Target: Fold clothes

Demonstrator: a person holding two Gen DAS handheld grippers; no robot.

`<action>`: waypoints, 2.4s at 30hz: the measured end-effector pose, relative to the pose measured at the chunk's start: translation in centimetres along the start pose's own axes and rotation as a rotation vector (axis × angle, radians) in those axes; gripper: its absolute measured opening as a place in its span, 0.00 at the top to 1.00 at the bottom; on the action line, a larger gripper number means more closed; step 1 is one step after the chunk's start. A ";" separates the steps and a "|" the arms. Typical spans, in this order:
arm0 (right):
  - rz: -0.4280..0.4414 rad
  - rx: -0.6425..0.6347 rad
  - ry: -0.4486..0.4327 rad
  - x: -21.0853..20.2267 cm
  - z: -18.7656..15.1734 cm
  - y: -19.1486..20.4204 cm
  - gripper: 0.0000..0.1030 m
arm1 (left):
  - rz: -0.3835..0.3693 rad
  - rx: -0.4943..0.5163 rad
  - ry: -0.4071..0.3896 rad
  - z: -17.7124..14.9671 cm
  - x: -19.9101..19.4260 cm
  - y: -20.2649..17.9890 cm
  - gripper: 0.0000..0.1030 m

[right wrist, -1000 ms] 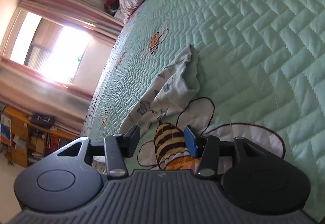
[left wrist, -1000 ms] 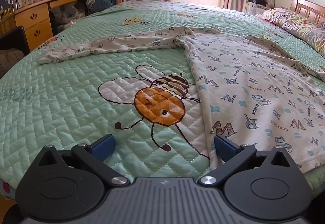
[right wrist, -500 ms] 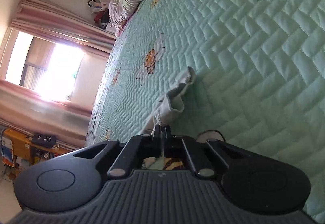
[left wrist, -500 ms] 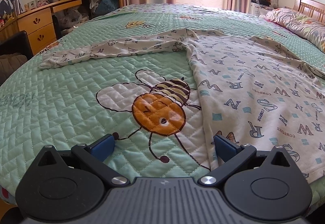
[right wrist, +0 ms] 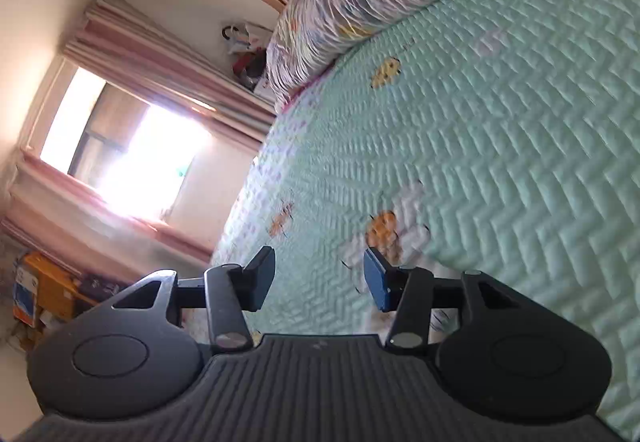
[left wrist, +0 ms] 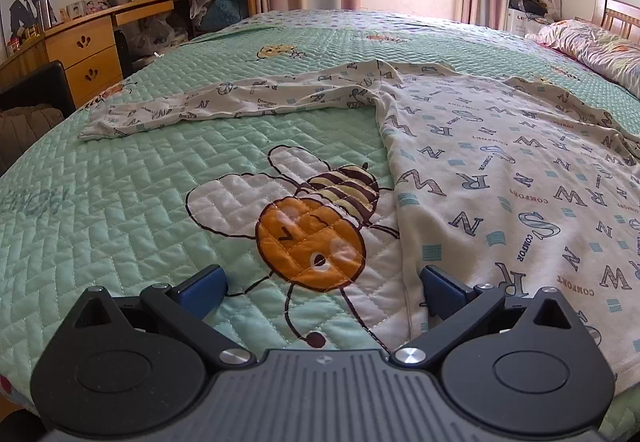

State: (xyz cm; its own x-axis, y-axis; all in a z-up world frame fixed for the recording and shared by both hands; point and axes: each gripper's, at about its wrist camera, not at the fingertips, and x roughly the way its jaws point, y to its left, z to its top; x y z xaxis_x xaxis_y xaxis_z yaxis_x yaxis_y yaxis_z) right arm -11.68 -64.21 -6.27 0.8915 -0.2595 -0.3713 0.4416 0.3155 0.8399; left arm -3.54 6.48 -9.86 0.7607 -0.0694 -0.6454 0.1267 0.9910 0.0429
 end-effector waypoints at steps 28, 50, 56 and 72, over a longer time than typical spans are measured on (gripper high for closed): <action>-0.078 0.091 0.035 6.6 2.3 -4.2 0.73 | 0.014 0.006 -0.031 -0.5 -0.1 -0.1 0.00; -0.086 -0.406 -0.113 6.1 -2.4 6.3 0.90 | -0.018 0.019 -0.072 -1.0 -0.3 0.3 0.00; 0.071 -0.738 -0.119 5.7 -10.3 19.1 0.90 | -0.045 0.025 -0.136 -1.9 -0.5 0.7 0.00; 0.072 -1.348 0.172 12.3 -48.0 27.0 0.90 | -0.103 0.023 -0.192 -2.5 -0.4 1.6 0.00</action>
State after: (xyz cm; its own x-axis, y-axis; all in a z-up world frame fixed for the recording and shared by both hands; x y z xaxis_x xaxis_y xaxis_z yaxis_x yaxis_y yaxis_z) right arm 16.05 -15.05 -7.21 0.8740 -0.1196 -0.4710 0.0600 0.9884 -0.1397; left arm -5.26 8.39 -11.46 0.8501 -0.1928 -0.4901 0.2228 0.9749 0.0030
